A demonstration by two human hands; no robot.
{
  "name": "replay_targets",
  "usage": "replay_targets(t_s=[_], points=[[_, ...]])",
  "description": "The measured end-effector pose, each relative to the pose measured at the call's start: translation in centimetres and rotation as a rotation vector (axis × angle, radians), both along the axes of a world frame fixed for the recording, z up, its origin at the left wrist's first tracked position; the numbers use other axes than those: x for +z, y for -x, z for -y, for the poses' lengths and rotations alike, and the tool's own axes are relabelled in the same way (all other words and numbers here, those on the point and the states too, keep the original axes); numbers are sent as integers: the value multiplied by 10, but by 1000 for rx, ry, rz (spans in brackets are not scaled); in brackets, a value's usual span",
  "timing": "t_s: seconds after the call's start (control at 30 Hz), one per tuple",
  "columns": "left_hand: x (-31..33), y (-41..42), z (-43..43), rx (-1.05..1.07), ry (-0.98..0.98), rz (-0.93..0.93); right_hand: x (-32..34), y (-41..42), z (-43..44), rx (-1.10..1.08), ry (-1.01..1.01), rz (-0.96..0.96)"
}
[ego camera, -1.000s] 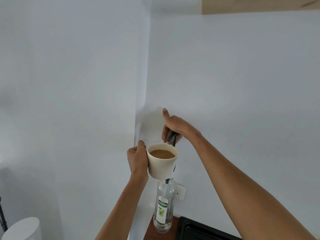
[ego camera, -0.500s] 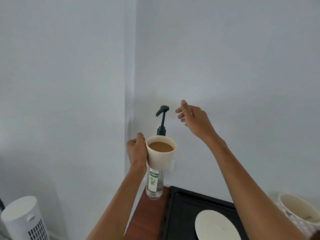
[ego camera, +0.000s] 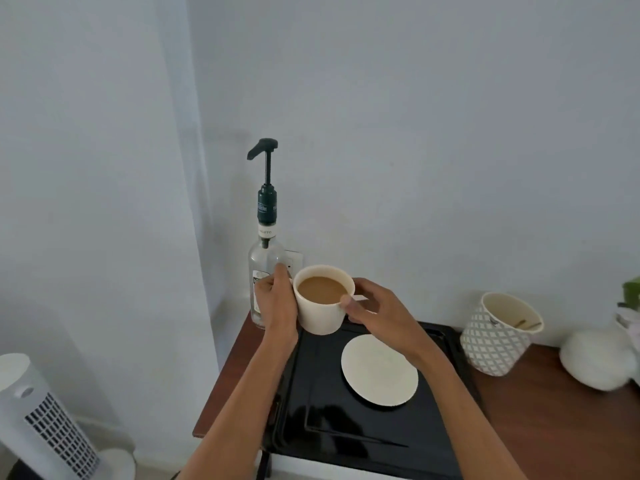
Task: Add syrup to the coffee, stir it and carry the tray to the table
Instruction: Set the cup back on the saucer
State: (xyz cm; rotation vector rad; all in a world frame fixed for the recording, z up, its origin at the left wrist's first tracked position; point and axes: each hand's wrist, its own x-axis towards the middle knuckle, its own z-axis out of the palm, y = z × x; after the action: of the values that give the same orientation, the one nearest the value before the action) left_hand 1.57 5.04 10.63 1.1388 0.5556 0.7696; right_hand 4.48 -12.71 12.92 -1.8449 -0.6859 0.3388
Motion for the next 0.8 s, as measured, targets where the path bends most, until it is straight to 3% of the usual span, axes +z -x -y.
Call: replay_targets(t_s=[0.3, 0.8], points=[[-55, -5, 54, -105, -67, -55, -63, 7, 49, -162, 12, 68], [-117, -31, 83, -439, -308, -299, -125, -23, 96, -226, 94, 29]])
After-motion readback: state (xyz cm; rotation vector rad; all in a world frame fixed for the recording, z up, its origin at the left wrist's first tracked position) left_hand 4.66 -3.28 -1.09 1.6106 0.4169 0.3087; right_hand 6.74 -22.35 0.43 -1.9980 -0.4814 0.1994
